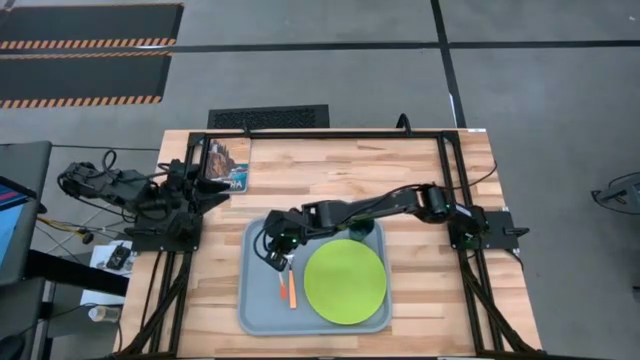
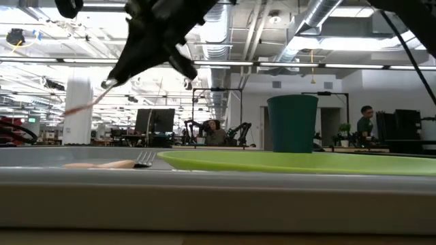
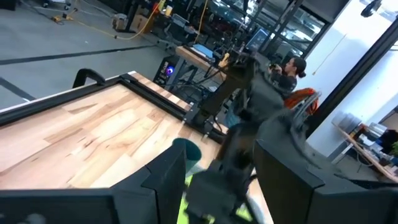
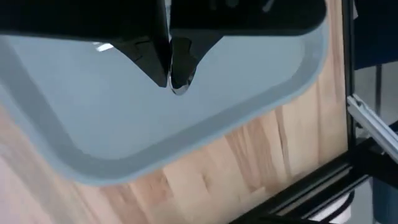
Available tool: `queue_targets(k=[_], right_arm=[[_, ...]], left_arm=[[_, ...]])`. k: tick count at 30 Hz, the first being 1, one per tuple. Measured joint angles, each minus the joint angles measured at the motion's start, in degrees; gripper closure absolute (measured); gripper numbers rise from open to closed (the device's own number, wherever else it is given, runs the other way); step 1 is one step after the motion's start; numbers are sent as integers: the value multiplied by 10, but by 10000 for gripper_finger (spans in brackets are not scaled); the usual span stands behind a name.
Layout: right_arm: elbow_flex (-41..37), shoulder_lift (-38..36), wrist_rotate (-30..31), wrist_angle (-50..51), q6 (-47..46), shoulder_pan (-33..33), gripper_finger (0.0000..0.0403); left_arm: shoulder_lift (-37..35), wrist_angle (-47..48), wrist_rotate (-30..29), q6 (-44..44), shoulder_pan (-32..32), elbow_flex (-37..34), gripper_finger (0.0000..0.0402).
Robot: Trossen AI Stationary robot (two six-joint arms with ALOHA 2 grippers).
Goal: Pick and place plate/cup/fork/spoon on tray
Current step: Put the orange spoon on the blue tray to the left of the yellow fork
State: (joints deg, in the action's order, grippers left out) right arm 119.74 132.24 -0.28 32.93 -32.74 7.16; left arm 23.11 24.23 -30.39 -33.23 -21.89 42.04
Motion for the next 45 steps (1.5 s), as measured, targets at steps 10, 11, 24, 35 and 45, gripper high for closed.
queue_targets(k=[10, 11, 24, 35, 45], right_arm=[[-3, -134, 83, 198, 28, 23, 400], [-11, -151, 91, 210, 27, 26, 400], [-472, -518, 245, -114, -100, 86, 400], [-607, -354, 92, -556, -103, 50, 400], [-494, -194, -58, -619, -93, 0, 400]], left_arm=[[0, 4, -3, -4, 0, 0, 229], [0, 4, -6, -4, 0, 0, 229], [0, 4, -48, -1, 0, 0, 229], [3, 5, -49, -9, 0, 0, 229], [3, 9, -53, -5, 0, 0, 229]])
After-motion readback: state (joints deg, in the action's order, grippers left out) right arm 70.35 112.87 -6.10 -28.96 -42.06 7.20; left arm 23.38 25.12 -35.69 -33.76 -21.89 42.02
